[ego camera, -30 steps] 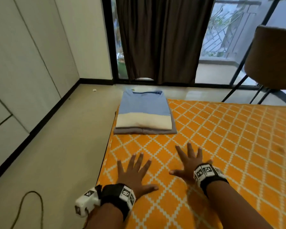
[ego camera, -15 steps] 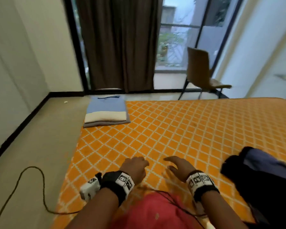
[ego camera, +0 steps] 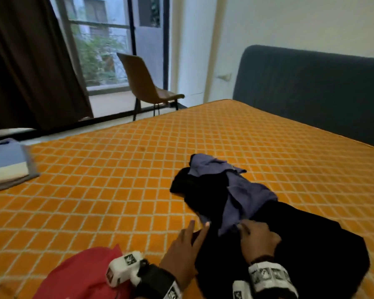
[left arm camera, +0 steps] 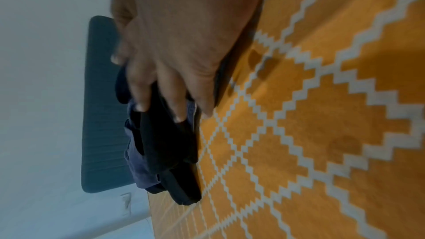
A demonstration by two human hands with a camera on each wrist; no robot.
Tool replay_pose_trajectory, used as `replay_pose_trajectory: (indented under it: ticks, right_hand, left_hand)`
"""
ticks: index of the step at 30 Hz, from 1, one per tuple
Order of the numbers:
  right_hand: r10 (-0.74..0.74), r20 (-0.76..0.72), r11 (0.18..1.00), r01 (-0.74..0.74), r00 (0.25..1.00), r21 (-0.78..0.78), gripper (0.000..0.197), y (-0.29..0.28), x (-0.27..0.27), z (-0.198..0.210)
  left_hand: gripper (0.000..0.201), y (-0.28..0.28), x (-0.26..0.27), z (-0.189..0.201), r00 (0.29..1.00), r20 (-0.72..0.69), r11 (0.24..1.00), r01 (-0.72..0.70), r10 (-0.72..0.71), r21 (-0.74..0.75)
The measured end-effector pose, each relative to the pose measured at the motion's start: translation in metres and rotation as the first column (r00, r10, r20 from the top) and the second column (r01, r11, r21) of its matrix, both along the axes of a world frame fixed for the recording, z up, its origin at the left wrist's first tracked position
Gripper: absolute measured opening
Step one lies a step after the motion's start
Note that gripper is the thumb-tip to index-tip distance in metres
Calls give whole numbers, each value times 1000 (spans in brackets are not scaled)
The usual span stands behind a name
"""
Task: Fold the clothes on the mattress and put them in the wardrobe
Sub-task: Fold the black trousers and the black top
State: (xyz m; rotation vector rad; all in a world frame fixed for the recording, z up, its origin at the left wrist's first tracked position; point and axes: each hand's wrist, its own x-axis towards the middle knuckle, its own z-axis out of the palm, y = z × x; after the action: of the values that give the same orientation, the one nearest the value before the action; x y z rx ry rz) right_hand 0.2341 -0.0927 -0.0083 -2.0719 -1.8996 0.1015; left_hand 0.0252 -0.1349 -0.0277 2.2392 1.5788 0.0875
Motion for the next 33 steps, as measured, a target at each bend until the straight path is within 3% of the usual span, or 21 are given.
replay_pose_trajectory:
  ticks: [2,4,7,9,10,12,13,14,15,17,18,20,21,23,25,27,29,30,31,32,33]
  right_hand:
    - [315,-92,943,-301,945,140,14,-14,-18,-7]
    - [592,-218,800,-599,776,42,23,-35,-42,-24]
    - [603,-472,663,-733,643,-152,13,-56,-44,-28]
    - [479,-593,791,-611,647,-28,18,-55,-32,-16]
    - [432,-565,878,-471,703,84,32,-50,-23,-14]
    - [283,-313,955,-236,907,180,69,-28,-1,-3]
    - [148,-120,986,-137,982,93,75,-16,3,-2]
    - [62,21,998,-62,998,1,70,-5,5,5]
    - [38,45,999,-37,998,-27,57,6,5,9]
    - [-4,-124,999,10,992,45,42,18,2,19]
    - [17,-211,998,-5,977,59,43,18,-2,31]
    - [279,-380,957,-223,882,186,29,3,-21,56]
    - [444,-448,896,-373,776,241,18,-10,-30,68]
    - [633,-545,745,-624,550,236,8,-44,-47,87]
    - [651,-608,657,-738,454,153,7,-67,-48,85]
    - [608,-644,657,-749,464,80,19,-78,-40,78]
    - [615,-605,715,-680,505,159,28,-80,-28,72]
    - [622,-522,757,-618,583,211,34,-81,-21,68]
    - [588,-341,809,-541,733,230,44,-82,-13,65]
    - [466,-84,877,-446,881,181,62,-83,-3,61]
    - [292,89,950,-300,952,85,84,-83,6,56]
  left_hand:
    - [127,-1,-5,-5,1000,-20,972,24,-20,232]
    - [104,-1,-7,-12,993,-103,905,88,-49,417]
    - [54,-1,-3,-25,956,-248,789,274,-159,550]
    - [44,-2,-4,-28,929,-280,806,353,-242,475]
    - [43,-2,-3,-26,930,-258,839,351,-261,416]
    - [54,-3,-4,-23,935,-224,884,338,-275,324]
    - [55,-5,-5,-21,932,-234,880,343,-276,328]
    - [50,-6,-5,-20,928,-243,846,359,-281,394]
    - [42,-6,-6,-21,937,-219,810,347,-273,473]
    - [31,-6,-5,-16,971,-107,792,236,-213,563]
    - [38,-4,-6,-14,985,-49,789,164,-168,592]
    - [66,-1,-9,-8,992,113,823,-20,-55,568]
    - [72,1,-11,-9,979,203,826,-113,-2,553]
    - [66,4,-19,-19,930,363,836,-237,49,494]
    - [60,8,-23,-28,937,349,858,-156,-29,490]
    - [41,11,-21,-30,978,155,809,22,-139,588]
    - [32,10,-15,-22,984,30,806,127,-176,578]
    - [35,7,-14,-15,984,47,808,112,-170,579]
    - [39,4,-14,-11,985,81,810,79,-154,582]
    - [38,1,-15,-6,986,117,825,34,-120,564]
    - [35,0,-17,-2,986,151,832,-21,-76,555]
